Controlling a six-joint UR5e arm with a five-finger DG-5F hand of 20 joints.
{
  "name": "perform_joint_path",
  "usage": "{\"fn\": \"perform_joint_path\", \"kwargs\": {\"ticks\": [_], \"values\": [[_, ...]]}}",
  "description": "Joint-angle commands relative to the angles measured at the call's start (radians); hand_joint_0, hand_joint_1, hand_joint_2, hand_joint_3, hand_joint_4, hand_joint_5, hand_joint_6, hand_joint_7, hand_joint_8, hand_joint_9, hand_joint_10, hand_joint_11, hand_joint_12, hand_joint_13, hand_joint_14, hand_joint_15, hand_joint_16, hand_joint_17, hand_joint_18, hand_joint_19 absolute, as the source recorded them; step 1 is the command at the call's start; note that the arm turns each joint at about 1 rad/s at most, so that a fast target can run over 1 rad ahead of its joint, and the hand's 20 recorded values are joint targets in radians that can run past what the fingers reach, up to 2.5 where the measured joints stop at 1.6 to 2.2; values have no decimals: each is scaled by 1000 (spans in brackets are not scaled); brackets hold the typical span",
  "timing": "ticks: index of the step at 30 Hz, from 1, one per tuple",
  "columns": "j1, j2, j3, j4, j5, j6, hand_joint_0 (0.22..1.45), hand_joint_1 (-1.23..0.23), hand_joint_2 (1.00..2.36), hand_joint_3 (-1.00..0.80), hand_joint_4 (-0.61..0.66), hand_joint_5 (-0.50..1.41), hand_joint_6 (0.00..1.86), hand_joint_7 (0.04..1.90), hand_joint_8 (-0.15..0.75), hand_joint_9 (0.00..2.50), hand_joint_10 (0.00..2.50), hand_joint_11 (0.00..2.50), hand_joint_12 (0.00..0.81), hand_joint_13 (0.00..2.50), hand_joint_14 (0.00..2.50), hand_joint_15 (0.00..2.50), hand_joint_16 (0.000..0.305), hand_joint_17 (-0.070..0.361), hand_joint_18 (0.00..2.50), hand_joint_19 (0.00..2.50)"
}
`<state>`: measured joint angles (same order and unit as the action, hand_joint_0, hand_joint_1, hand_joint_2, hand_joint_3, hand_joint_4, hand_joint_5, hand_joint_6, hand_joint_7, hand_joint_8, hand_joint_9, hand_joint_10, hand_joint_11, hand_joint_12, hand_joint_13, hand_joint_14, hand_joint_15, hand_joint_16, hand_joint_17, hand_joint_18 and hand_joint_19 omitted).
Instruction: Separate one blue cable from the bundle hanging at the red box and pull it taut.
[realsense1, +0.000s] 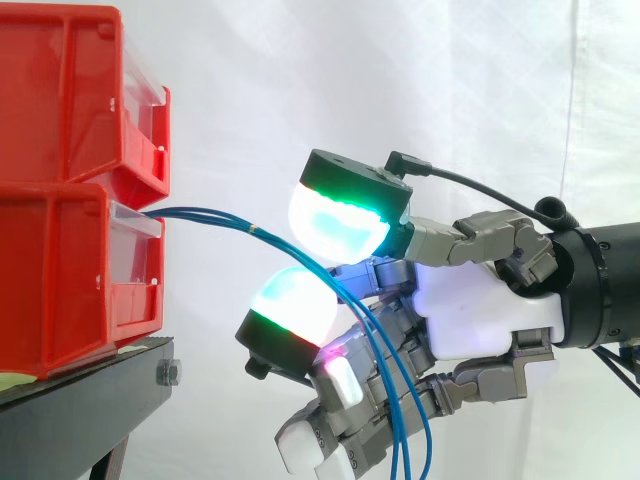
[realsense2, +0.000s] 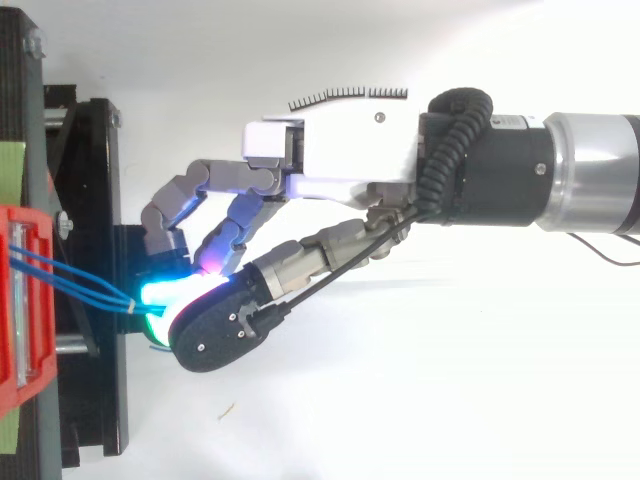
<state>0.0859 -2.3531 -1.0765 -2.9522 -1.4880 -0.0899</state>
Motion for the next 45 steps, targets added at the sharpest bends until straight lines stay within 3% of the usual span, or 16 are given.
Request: {"fn": "perform_joint_path", "kwargs": {"ticks": [1,6,9,12,17,20,30,38,43,45], "values": [[0,0,0,2,0,-2,597,-586,1005,-432,40,-125,869,1177,290,1004,20,796,280,799,12,335,26,58,699,304],[0,0,0,8,0,-2,596,-800,1010,-226,49,-129,901,1177,320,997,19,780,310,820,13,334,31,71,745,265],[0,0,0,10,0,-4,616,-838,1014,-181,-13,-139,915,1178,303,968,20,790,302,807,12,333,29,66,725,281],[0,0,0,10,0,-10,665,-885,1014,-219,-83,-155,925,1202,287,937,21,802,291,791,13,339,27,61,704,287],[0,0,0,15,0,-22,747,-903,1004,-450,-142,-163,932,1159,276,911,21,786,287,779,12,329,27,61,706,276],[0,0,0,18,0,-27,761,-900,1000,-500,-144,-162,928,1239,270,911,20,785,285,779,13,334,27,61,713,274],[0,0,0,18,0,-31,616,-961,1000,-500,-33,-121,904,1238,271,958,20,795,285,797,14,363,27,60,720,301],[0,0,0,18,0,-31,504,-1015,1000,-500,-19,-98,891,1156,280,997,20,780,299,822,14,379,30,67,750,300],[0,0,0,18,0,-33,455,-937,1000,-500,-71,-82,861,1168,275,1017,18,724,311,833,13,364,34,76,771,299],[0,0,0,19,0,-33,450,-828,1000,-500,-90,-78,849,1167,274,1029,17,707,314,836,13,365,35,78,781,304]]}}
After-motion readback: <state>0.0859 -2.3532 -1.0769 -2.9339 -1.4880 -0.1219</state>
